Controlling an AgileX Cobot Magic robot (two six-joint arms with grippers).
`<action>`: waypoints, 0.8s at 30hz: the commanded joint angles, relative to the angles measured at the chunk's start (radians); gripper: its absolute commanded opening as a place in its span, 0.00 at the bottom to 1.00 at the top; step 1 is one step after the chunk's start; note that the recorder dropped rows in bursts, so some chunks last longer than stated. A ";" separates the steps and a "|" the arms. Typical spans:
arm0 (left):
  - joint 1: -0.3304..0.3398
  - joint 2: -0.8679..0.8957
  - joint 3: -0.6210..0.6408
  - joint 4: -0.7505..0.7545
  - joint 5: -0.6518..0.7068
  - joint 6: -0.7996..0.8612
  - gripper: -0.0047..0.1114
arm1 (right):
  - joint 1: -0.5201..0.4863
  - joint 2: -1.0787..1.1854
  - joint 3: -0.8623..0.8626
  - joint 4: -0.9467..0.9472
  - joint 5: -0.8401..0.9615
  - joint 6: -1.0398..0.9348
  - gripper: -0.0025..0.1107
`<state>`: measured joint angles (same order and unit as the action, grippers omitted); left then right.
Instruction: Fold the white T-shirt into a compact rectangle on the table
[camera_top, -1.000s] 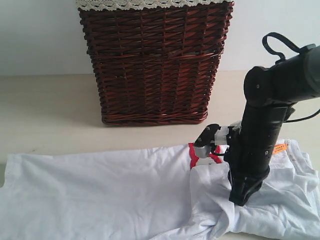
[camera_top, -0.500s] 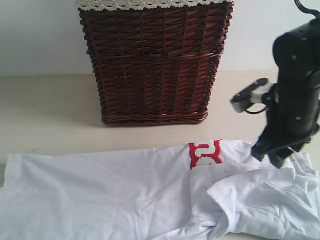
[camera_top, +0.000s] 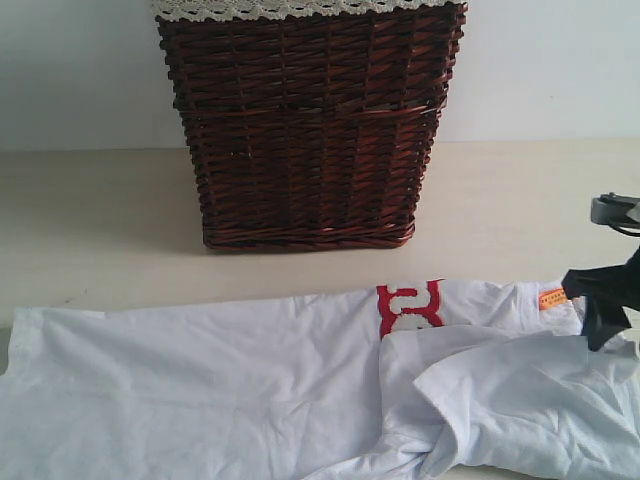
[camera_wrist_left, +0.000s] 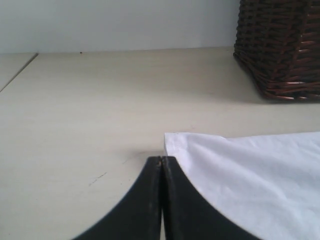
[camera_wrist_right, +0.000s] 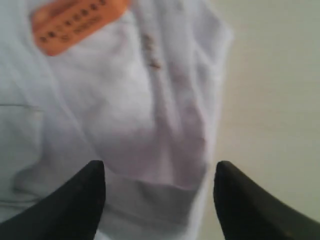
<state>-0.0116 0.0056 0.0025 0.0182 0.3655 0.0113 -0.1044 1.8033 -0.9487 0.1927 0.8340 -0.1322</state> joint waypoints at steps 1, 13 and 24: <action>0.004 -0.006 -0.003 0.004 -0.008 0.001 0.04 | -0.011 0.006 0.004 0.213 -0.027 -0.207 0.56; 0.004 -0.006 -0.003 0.004 -0.008 0.001 0.04 | -0.011 0.107 0.052 0.059 -0.121 -0.066 0.70; 0.004 -0.006 -0.003 0.004 -0.008 0.001 0.04 | -0.011 0.034 -0.034 0.006 0.022 -0.076 0.70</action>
<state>-0.0116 0.0056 0.0025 0.0182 0.3655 0.0113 -0.1154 1.8125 -0.9897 0.0744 0.8705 -0.1149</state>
